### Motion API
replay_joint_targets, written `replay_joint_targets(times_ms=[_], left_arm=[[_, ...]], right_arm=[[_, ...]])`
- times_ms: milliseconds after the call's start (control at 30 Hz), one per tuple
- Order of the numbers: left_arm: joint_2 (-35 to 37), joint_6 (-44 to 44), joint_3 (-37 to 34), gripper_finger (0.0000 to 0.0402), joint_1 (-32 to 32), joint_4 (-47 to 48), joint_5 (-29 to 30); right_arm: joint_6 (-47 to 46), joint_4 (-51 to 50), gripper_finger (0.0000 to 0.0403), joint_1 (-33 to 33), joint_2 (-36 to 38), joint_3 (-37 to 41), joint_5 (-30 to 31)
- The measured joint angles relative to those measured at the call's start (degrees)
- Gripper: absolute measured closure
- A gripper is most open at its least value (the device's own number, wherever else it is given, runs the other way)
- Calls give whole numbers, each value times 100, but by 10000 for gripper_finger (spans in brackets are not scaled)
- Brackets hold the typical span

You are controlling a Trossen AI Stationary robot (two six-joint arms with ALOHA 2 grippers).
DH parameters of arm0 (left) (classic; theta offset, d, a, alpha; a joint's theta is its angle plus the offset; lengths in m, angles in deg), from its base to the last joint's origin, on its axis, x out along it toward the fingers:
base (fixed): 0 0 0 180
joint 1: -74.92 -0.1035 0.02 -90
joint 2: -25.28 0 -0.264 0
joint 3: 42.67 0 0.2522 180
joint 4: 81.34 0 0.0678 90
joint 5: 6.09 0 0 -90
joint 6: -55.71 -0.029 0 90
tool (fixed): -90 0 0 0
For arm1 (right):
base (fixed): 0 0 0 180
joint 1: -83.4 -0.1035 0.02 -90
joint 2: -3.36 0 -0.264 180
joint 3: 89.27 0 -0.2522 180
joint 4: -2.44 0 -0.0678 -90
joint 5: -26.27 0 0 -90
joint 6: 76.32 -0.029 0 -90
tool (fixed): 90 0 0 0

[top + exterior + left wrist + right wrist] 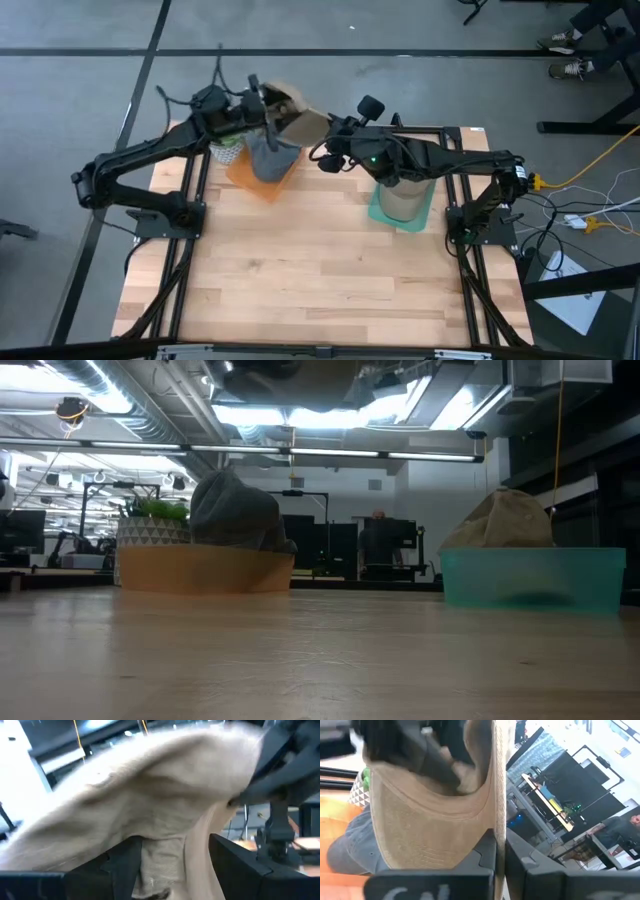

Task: Pick & Place hat
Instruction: Put the brown cap into the blue bin

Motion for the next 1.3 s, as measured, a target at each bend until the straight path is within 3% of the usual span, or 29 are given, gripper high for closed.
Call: replay_joint_targets(times_ms=[467, 700, 833, 933, 1133, 1300], left_arm=[[1471, 396, 0, 174, 100, 381, 119], [1599, 424, -2, 174, 100, 869, 335], [1807, -15, -2, 174, 100, 1079, 372], [2103, -383, 60, 174, 94, 1608, 638], [2271, -360, 596, 174, -23, 3744, 899], [2211, -358, 616, 174, -145, 3976, 633]], right_arm=[[4, -32, 384, -3, -2, 0, 134], [4, -29, 384, -3, -2, 0, 134], [4, -29, 384, -3, -2, 0, 134], [4, -49, 384, -3, -2, 0, 117], [7, -108, 384, -68, -4, 0, -83], [15, -133, 384, -175, -6, 0, -540]])
